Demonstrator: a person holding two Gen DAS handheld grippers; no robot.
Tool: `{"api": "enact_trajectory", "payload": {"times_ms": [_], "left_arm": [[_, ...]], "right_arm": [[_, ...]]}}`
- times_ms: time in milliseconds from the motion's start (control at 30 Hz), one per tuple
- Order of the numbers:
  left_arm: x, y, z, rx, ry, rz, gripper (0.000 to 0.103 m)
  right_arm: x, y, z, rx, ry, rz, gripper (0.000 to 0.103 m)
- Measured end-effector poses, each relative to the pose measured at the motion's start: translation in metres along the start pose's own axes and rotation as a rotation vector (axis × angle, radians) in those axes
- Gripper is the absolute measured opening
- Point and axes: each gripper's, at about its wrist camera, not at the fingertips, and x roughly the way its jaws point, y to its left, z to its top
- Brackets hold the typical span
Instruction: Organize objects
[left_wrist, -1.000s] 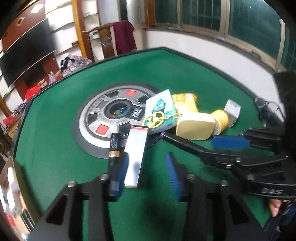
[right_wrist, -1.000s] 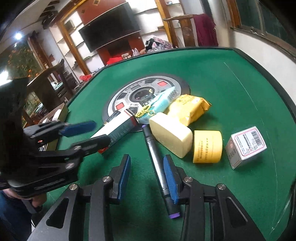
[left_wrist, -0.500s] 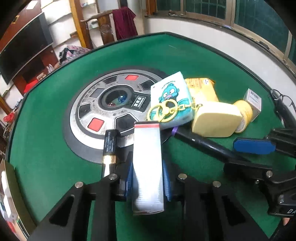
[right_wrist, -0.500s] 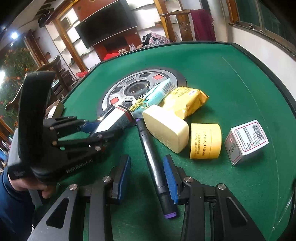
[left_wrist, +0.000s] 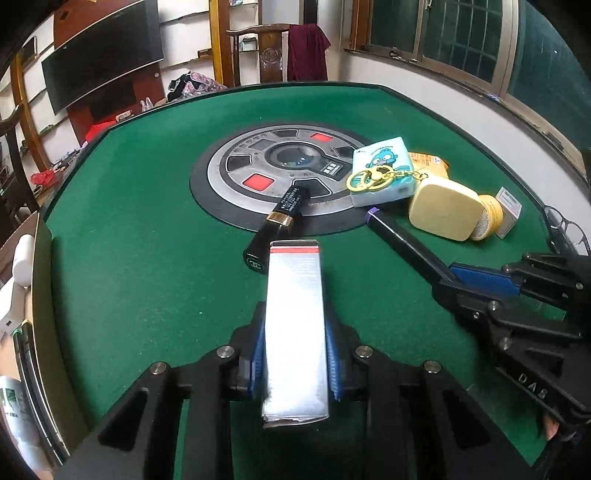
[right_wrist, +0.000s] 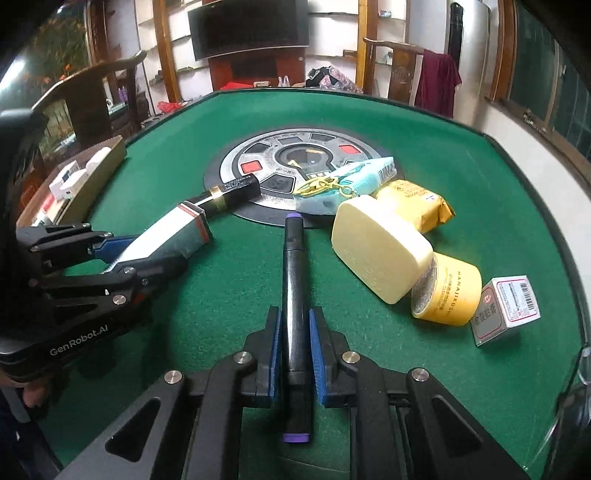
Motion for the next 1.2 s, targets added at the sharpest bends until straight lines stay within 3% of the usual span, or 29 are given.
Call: {"api": "enact_trajectory", "payload": {"times_ms": [167, 633, 1200], "left_arm": [[0.000, 0.001, -0.002, 0.003, -0.015, 0.001, 0.026], [0.001, 0.001, 0.000, 0.002, -0.021, 0.010, 0.026], [-0.012, 0.026, 0.005, -0.119, -0.089, -0.040, 0.026]], "right_arm": [[-0.002, 0.006, -0.001, -0.040, -0.012, -0.049, 0.017], [-0.002, 0.008, 0.000, -0.010, -0.018, -0.061, 0.016], [-0.021, -0.003, 0.006, 0.130, -0.107, 0.072, 0.016]]}}
